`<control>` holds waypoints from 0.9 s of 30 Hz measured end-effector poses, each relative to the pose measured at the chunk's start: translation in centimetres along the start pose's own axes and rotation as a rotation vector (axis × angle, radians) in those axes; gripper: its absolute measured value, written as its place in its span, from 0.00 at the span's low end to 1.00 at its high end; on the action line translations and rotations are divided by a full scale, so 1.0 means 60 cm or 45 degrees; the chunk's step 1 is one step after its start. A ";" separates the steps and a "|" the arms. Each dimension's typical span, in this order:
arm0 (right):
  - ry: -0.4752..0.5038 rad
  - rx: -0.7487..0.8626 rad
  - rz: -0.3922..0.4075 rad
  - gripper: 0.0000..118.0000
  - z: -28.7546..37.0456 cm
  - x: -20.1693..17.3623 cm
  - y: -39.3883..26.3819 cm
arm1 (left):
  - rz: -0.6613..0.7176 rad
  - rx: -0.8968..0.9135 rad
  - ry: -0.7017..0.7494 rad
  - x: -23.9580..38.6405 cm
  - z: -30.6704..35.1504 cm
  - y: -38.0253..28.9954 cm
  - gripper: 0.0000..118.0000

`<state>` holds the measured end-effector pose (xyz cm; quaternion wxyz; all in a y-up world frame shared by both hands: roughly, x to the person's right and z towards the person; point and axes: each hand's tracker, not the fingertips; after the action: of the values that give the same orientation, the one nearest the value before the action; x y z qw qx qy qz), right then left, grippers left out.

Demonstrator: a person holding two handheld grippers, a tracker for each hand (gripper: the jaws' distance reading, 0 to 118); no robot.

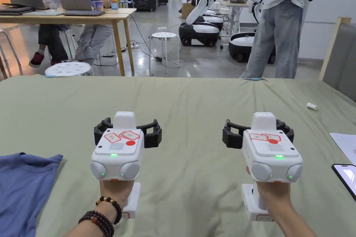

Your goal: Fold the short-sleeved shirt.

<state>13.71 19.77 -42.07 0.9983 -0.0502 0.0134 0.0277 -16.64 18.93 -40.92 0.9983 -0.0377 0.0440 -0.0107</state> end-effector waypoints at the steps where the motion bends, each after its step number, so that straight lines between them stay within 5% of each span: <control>1: 0.001 -0.005 -0.002 1.00 0.000 0.000 -0.001 | -0.002 -0.003 0.000 0.000 0.001 0.000 1.00; 23: -0.011 -0.037 -0.004 1.00 0.001 0.001 -0.007 | -0.006 -0.029 -0.011 0.000 0.002 0.002 0.97; 25: 0.000 -0.027 -0.010 0.68 0.005 0.002 -0.008 | -0.040 -0.019 -0.021 0.004 0.007 0.003 0.51; 26: -0.006 -0.023 -0.006 0.41 0.005 0.002 -0.008 | -0.073 -0.014 0.004 0.008 0.007 0.003 0.15; 27: -0.030 -0.030 0.010 0.06 0.004 0.000 -0.009 | -0.087 -0.023 0.016 0.010 0.006 0.003 0.01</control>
<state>13.75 19.28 -41.80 0.9976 -0.0615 0.0014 0.0324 -16.04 19.13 -40.61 0.9966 -0.0479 0.0490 -0.0448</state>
